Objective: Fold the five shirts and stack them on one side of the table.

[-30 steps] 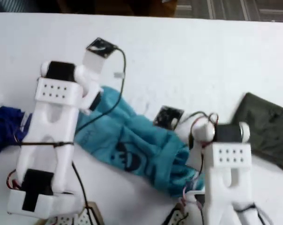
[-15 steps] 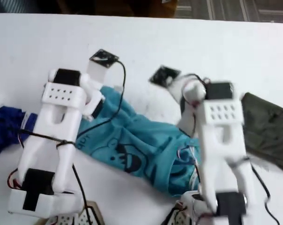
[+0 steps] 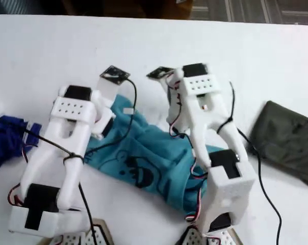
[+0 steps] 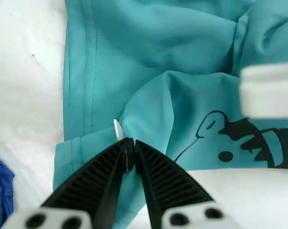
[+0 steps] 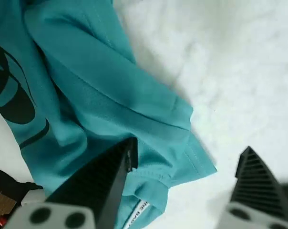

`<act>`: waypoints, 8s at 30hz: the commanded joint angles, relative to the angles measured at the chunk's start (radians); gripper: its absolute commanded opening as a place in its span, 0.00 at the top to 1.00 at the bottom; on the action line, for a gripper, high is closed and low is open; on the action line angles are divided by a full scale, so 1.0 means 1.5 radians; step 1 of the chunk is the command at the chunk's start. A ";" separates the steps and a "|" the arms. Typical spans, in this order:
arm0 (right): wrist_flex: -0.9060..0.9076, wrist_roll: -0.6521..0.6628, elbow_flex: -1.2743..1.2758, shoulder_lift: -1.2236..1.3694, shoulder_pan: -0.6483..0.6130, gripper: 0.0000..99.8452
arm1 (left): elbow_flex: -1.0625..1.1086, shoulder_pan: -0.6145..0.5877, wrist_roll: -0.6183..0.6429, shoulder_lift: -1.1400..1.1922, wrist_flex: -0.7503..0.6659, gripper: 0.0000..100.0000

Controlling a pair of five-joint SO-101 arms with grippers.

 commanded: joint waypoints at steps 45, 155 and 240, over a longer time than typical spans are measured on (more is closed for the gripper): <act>-0.005 0.061 0.398 -0.335 -0.129 0.98 | 0.012 -0.076 -0.002 -0.031 -0.044 0.97; 0.027 -0.171 0.048 -0.007 -0.006 0.72 | 0.003 -0.085 -0.001 -0.029 -0.044 0.97; 0.028 -0.089 0.206 -0.076 -0.169 0.98 | 0.035 -0.256 0.002 -0.029 -0.084 0.97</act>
